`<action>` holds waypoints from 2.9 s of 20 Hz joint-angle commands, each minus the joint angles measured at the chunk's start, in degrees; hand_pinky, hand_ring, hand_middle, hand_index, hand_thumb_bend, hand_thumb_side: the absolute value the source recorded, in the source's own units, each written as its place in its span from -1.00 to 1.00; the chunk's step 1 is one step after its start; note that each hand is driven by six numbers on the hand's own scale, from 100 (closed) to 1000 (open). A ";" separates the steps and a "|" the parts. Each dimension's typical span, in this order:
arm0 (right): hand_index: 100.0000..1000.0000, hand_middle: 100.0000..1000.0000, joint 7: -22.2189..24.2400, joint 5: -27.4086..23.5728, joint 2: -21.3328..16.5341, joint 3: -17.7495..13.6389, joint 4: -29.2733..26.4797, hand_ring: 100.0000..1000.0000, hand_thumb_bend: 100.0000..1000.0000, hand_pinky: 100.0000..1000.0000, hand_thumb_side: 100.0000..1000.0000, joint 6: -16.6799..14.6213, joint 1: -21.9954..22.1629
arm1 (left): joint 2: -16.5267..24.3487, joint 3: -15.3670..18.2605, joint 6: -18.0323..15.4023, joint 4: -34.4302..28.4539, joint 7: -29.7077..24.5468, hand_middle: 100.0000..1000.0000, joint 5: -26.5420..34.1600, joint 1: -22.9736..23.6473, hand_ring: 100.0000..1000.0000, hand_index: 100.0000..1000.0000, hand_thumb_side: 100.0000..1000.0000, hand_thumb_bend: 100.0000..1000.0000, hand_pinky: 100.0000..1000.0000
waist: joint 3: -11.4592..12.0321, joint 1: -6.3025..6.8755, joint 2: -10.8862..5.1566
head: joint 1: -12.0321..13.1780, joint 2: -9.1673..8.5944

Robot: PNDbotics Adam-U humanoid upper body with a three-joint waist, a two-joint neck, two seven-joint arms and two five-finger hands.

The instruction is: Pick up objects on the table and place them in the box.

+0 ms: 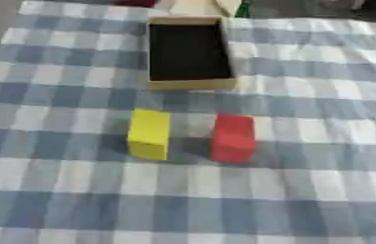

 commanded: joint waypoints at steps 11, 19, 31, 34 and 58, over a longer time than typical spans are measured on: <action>0.61 0.29 0.85 0.70 -2.18 -0.36 -0.85 0.62 -1.00 0.59 1.00 0.12 -0.81 | 1.03 0.90 0.09 -0.97 0.13 0.23 -0.26 -0.30 0.31 0.77 0.82 -0.84 0.23 | -0.04 0.29 -1.16 | 0.07 -0.17; 0.64 0.33 6.98 3.92 -12.83 4.03 -0.85 0.64 -1.00 0.60 1.00 2.30 -2.35 | 1.50 0.64 0.10 -0.97 -0.14 0.24 -0.28 -0.11 0.31 0.77 0.82 -0.84 0.23 | 0.06 -0.09 -1.45 | 0.16 0.38; 0.68 0.41 21.45 5.91 -22.27 13.31 -0.85 0.68 -1.00 0.62 1.00 3.95 -8.58 | 1.99 0.09 0.00 -0.97 -0.81 0.24 0.05 -0.29 0.31 0.77 0.82 -0.84 0.23 | 0.89 -0.51 -1.93 | -0.38 0.50; 0.68 0.43 25.06 6.37 -23.12 15.60 -0.85 0.68 -1.00 0.62 1.00 3.55 -10.09 | 2.06 -0.01 -0.03 -0.97 -0.98 0.24 0.13 -0.33 0.31 0.77 0.82 -0.84 0.23 | 1.13 -0.55 -1.98 | -0.47 0.58; 0.75 0.52 40.39 7.84 -21.62 27.01 -0.85 0.74 -0.75 0.64 0.80 8.14 -17.01 | 2.03 -0.40 0.03 -0.97 -1.68 0.24 0.49 -0.37 0.31 0.77 0.82 -0.86 0.23 | 1.41 -0.75 -2.17 | -0.57 0.94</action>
